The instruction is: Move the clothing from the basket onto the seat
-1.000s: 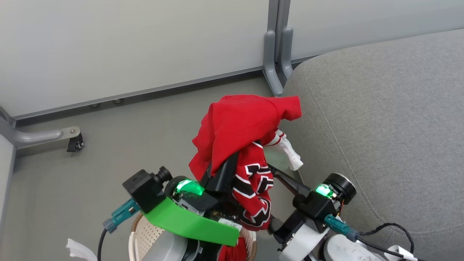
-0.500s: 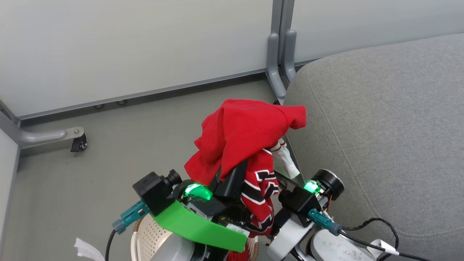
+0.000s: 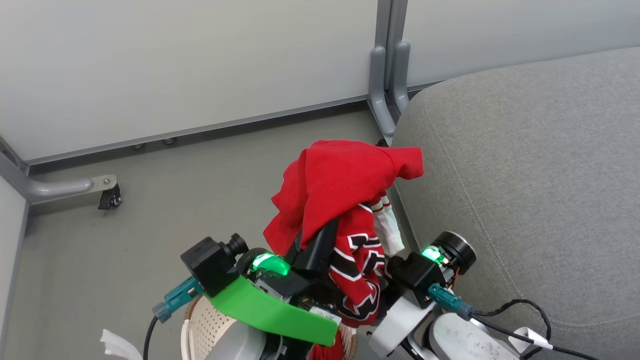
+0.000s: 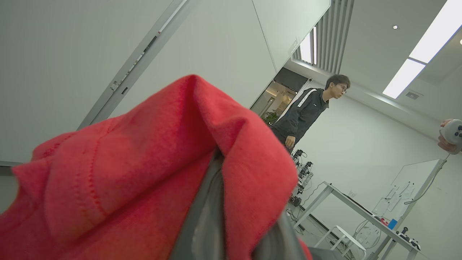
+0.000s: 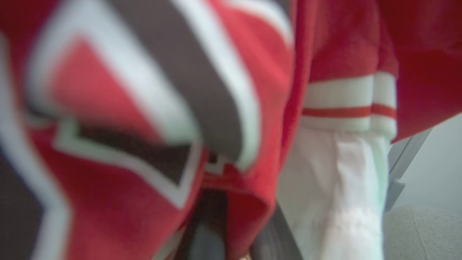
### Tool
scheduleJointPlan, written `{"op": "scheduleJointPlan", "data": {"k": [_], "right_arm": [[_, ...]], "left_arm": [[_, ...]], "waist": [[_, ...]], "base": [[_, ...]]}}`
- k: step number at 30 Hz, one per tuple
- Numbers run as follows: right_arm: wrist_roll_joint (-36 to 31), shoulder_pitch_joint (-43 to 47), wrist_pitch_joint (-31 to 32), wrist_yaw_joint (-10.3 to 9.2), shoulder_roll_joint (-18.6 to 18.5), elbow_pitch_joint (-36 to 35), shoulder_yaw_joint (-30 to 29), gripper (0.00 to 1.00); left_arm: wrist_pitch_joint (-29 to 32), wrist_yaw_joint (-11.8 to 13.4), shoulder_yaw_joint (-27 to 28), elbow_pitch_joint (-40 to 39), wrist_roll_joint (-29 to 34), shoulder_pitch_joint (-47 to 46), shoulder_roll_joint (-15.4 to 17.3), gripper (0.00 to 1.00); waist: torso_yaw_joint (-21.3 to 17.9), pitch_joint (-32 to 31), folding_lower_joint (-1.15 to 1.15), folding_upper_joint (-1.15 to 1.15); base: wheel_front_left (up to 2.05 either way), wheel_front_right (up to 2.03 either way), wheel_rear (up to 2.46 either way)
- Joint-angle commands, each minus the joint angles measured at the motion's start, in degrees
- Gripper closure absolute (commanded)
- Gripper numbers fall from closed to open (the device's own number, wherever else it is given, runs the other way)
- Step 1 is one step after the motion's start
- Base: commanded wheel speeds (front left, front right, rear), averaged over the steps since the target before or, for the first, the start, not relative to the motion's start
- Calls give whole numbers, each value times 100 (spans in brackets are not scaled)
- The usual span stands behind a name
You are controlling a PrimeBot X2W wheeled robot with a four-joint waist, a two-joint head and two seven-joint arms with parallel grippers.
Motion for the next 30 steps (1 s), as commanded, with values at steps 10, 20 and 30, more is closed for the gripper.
{"op": "scheduleJointPlan", "data": {"k": [10,20,30], "right_arm": [[67,69,-18,0,-58,-90,-67,100],[59,78,-18,0,-27,-261,-184,100],[-1,96,-18,0,24,-701,-636,100]], "left_arm": [[-1,-28,53,-4,-44,20,23,100],[2,-28,95,124,276,34,16,0],[2,-29,215,520,834,156,25,0]], "waist": [[-3,-16,0,0],[29,-14,0,0],[50,-1,0,0]], "base": [[0,0,0],[0,0,0],[0,0,0]]}}
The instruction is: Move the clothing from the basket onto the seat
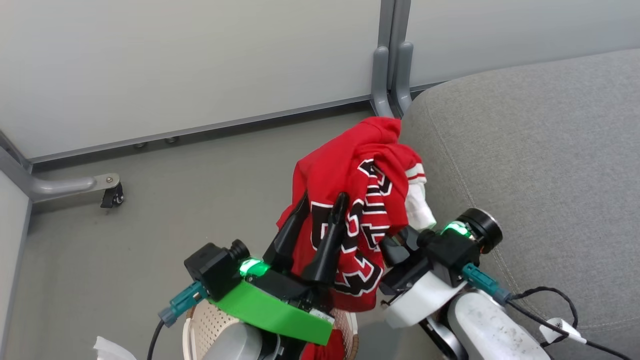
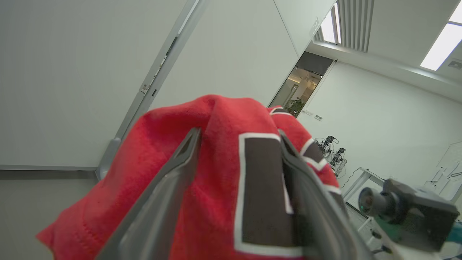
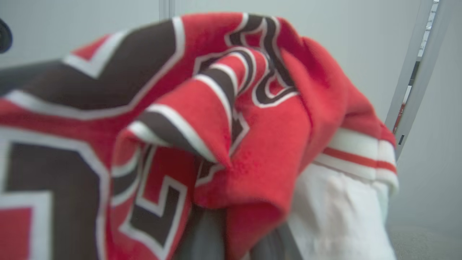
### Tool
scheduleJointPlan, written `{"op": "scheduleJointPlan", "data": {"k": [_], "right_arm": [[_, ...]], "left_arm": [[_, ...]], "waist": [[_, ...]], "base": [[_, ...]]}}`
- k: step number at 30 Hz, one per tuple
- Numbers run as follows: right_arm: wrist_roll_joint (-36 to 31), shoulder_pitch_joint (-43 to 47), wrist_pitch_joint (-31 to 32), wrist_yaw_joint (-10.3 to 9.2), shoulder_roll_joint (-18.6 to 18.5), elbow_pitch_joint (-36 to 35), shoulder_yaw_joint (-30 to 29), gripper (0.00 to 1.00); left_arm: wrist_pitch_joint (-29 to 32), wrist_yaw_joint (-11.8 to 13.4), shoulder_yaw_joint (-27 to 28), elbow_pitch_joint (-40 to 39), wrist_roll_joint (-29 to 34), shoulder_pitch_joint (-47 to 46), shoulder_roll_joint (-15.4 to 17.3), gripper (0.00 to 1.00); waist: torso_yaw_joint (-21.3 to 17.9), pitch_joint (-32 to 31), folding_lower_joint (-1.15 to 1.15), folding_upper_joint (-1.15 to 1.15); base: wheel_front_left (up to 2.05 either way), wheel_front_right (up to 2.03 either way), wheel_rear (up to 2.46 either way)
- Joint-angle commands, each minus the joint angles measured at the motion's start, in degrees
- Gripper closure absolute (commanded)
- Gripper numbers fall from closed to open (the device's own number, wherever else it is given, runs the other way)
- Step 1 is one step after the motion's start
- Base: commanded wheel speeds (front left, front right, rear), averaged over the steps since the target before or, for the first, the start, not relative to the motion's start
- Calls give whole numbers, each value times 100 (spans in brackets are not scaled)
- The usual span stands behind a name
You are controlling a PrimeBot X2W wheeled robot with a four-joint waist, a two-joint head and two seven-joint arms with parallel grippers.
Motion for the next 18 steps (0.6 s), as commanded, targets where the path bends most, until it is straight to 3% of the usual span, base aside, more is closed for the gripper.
{"op": "scheduleJointPlan", "data": {"k": [1,7,12,18], "right_arm": [[-35,54,-18,0,-4,-87,-110,100],[126,147,-18,0,22,-416,-681,100],[119,244,-18,0,-54,-621,-1127,100],[168,366,-18,0,-128,-837,-1606,100]], "left_arm": [[5,-29,34,80,113,122,26,0],[5,-28,315,304,487,325,134,0],[5,-28,877,581,643,578,167,0],[4,-27,1573,1298,1564,743,204,0]], "waist": [[4,-6,0,0],[29,-25,0,0],[52,-30,0,0],[41,-24,0,0]], "base": [[0,0,0],[0,0,0],[0,0,0],[0,0,0]]}}
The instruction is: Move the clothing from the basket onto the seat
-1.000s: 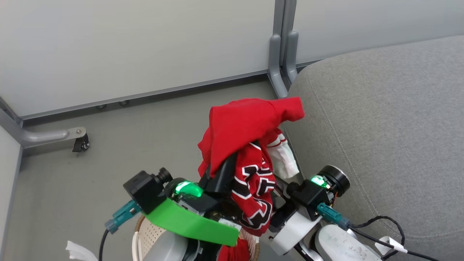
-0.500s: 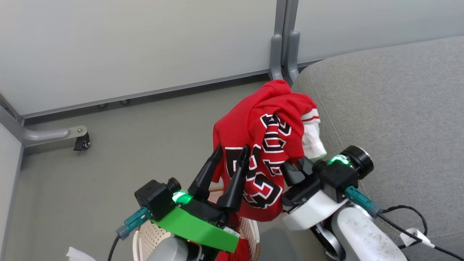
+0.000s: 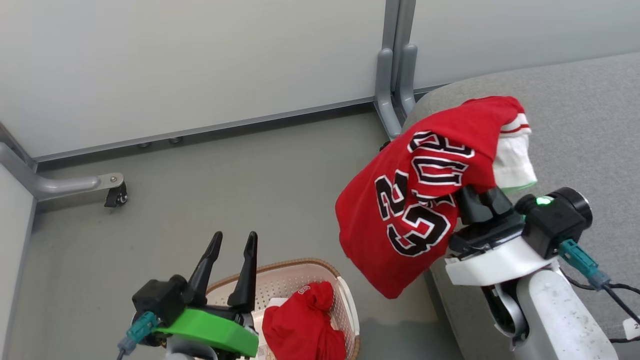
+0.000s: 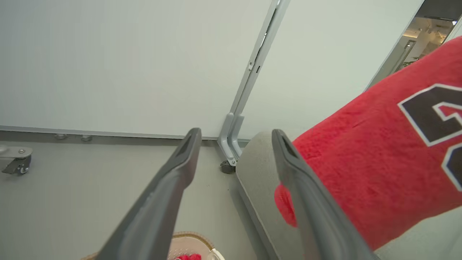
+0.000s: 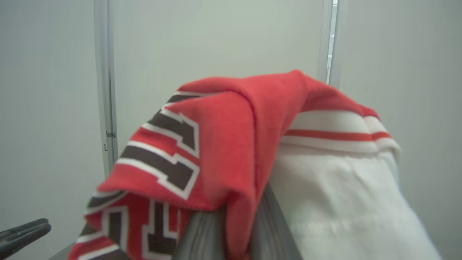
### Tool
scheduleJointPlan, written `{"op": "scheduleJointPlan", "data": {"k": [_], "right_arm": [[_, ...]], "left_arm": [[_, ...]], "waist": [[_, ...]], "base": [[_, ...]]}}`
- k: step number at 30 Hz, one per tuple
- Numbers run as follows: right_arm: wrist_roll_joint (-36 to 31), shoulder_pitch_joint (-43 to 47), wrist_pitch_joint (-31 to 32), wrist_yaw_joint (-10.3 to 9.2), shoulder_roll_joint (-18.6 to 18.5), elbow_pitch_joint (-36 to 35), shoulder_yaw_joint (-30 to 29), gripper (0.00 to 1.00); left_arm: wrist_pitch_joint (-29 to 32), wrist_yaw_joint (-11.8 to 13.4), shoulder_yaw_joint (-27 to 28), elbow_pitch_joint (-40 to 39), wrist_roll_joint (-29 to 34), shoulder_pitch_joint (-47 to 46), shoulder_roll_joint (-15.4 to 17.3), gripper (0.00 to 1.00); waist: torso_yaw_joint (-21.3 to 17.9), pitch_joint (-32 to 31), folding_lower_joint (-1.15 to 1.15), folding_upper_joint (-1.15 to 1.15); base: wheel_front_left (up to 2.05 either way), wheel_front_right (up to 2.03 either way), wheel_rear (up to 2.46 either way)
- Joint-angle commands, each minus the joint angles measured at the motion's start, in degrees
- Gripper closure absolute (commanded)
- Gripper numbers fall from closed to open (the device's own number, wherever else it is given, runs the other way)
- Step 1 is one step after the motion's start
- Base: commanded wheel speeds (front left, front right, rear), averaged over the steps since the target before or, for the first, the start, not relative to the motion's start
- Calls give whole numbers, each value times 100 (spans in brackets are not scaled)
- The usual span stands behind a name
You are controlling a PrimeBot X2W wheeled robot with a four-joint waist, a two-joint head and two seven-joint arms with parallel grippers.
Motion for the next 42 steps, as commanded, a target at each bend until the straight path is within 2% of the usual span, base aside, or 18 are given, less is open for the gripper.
{"op": "scheduleJointPlan", "data": {"k": [1,5,10,13,16,19,32,36,42], "right_arm": [[64,112,-18,0,1,-65,-107,100],[49,221,-18,0,-47,-199,-378,100],[130,391,-18,0,-55,-392,-669,100],[106,511,-18,0,-55,-468,-759,100],[91,619,-18,0,-47,-505,-850,100],[65,680,-18,0,-50,-512,-897,100],[29,648,-18,0,-59,-489,-914,100],[25,625,-18,0,-85,-479,-898,100],[19,532,-18,0,-85,-525,-931,100]], "left_arm": [[4,-26,95,94,306,118,15,0],[3,-24,576,300,1047,303,-56,0],[4,301,1170,221,2004,580,-153,0],[3,420,1515,104,1877,718,-161,0],[4,484,1593,-33,1748,830,-178,0],[4,489,1622,-86,1483,926,-172,0],[4,408,1597,-81,1346,914,-177,0],[3,366,1548,-44,1398,949,-177,0],[4,360,1503,-52,1375,927,-177,0]], "waist": [[-11,3,0,0],[-49,5,0,0],[-79,17,0,0],[-87,23,0,0],[-68,34,0,0],[-46,40,0,0],[-34,15,0,0],[-195,27,0,0],[-716,99,0,0]], "base": [[0,0,0],[0,0,0],[0,0,0],[0,0,0],[0,0,0],[0,0,0],[0,0,0],[0,0,0],[0,0,0]]}}
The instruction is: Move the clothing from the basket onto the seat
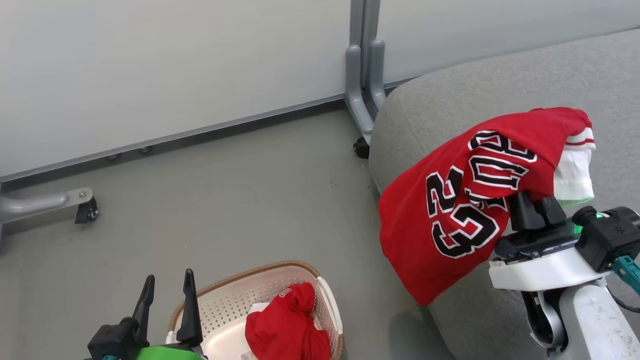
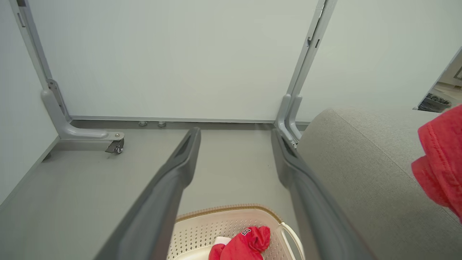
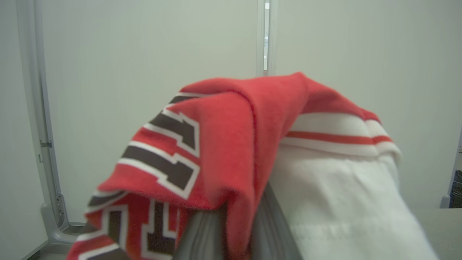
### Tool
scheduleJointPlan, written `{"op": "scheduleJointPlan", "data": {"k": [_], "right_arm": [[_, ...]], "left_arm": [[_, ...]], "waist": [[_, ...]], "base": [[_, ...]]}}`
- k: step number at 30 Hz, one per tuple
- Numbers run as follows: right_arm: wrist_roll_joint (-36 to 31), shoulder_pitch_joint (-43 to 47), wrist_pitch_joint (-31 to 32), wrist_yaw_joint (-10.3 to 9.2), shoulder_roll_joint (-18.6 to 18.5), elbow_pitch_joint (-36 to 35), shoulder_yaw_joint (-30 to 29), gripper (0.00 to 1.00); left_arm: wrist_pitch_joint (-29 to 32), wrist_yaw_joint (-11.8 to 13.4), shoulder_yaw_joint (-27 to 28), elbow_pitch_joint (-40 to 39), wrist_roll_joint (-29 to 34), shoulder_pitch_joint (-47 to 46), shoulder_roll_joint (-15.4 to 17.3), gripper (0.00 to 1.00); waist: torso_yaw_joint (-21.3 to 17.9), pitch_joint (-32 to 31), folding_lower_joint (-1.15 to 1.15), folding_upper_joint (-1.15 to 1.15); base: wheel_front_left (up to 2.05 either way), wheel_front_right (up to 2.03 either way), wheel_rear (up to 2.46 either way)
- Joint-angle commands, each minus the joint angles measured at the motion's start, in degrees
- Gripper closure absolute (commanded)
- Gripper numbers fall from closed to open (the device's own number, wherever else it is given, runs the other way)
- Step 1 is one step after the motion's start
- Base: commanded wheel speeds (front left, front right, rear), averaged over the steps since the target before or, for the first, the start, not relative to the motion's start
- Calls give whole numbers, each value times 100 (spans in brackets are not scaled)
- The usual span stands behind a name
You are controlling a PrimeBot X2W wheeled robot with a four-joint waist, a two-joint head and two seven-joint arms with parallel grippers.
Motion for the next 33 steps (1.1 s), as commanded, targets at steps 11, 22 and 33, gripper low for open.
{"op": "scheduleJointPlan", "data": {"k": [11,22,33], "right_arm": [[-67,-188,-18,0,-18,-108,-212,100],[-224,64,-18,0,217,-434,-1095,100],[-276,239,-18,0,367,-589,-1552,100]], "left_arm": [[5,-54,-112,-22,94,-271,22,0],[5,-301,-841,262,263,-938,26,0],[5,-383,-1237,466,68,-1336,27,0]], "waist": [[-1537,256,0,0],[-1883,723,0,0],[-1964,899,0,0]], "base": [[0,0,0],[0,0,0],[0,0,0]]}}
